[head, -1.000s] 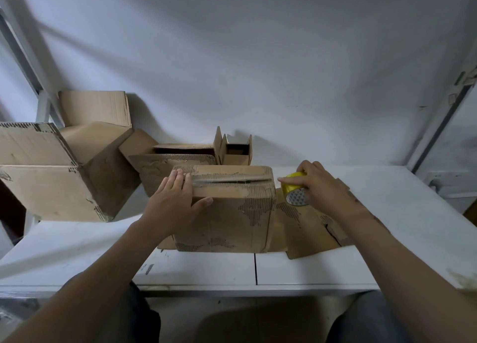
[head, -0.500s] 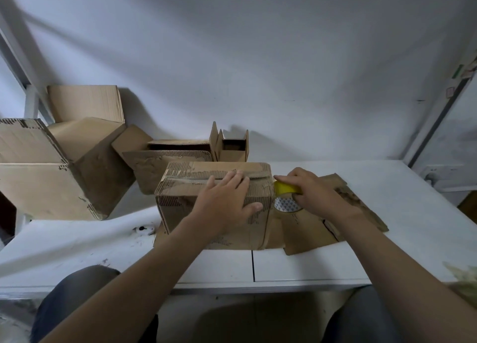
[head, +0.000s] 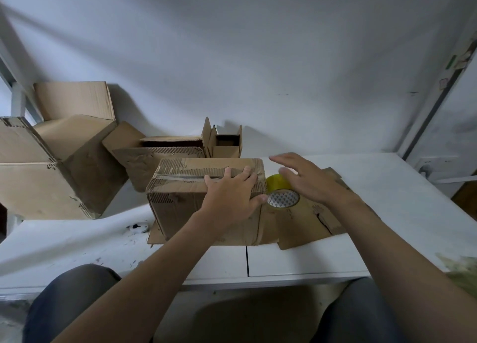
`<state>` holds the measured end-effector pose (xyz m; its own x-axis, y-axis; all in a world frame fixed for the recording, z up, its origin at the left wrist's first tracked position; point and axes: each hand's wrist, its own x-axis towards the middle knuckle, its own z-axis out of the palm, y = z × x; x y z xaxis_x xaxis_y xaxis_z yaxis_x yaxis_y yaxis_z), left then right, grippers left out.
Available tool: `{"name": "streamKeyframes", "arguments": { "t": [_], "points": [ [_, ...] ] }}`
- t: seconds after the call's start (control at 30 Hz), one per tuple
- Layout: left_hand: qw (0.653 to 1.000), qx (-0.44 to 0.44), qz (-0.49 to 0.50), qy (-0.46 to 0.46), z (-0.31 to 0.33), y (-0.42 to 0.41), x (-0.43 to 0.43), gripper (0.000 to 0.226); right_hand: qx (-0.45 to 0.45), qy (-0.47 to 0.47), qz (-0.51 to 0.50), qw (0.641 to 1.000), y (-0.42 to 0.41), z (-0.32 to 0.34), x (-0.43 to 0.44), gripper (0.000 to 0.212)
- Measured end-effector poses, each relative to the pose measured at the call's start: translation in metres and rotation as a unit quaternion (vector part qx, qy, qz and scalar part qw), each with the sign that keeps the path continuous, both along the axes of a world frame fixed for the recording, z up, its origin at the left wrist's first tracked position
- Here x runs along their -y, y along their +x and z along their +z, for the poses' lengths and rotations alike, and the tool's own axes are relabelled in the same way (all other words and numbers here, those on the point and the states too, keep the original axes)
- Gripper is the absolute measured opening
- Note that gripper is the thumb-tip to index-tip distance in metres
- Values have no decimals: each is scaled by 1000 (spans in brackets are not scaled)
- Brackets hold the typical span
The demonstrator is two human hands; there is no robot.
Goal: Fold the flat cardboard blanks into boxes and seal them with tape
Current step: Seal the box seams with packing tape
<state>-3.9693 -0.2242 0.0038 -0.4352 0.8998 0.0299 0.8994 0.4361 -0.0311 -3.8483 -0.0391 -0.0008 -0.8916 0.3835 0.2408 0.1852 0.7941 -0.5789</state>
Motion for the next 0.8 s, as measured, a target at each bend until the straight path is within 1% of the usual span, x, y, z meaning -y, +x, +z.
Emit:
{"name": "streamKeyframes", "arguments": {
  "t": [0.07,0.17,0.23,0.27,0.3,0.37,0.4,0.43,0.47,0.53,0.6,0.73,0.8],
  "points": [
    [1000,17,-18,-9,4,-3,8,65,6,4,34,999,-13,6,5,39],
    [995,92,-44,-3,11,-4,20,57,61,9,72,996,-34,10,10,38],
    [988,138,-55,38,12,-7,33,52,97,16,86,991,-43,12,9,37],
    [984,154,-53,77,11,-8,43,47,107,16,88,990,-46,13,9,37],
    [980,146,-46,129,9,-8,55,40,110,14,85,990,-47,12,9,37],
    [967,53,2,250,0,-6,80,20,106,9,75,992,-47,12,10,37],
    [955,23,44,293,-5,-4,91,11,103,10,72,992,-46,12,11,37],
    [947,26,85,309,-7,0,100,9,102,11,69,992,-45,13,13,38],
    [944,56,123,300,-8,5,106,10,101,13,68,992,-44,14,16,38],
    [932,153,184,272,-10,16,110,14,99,23,71,992,-42,18,24,39],
    [910,222,206,284,-10,27,110,21,106,27,73,991,-38,23,34,40],
    [881,269,219,323,-5,43,112,47,105,16,83,991,-27,27,61,39],
    [868,284,232,335,-3,47,117,55,97,4,88,991,-19,25,79,38]
  ]
}}
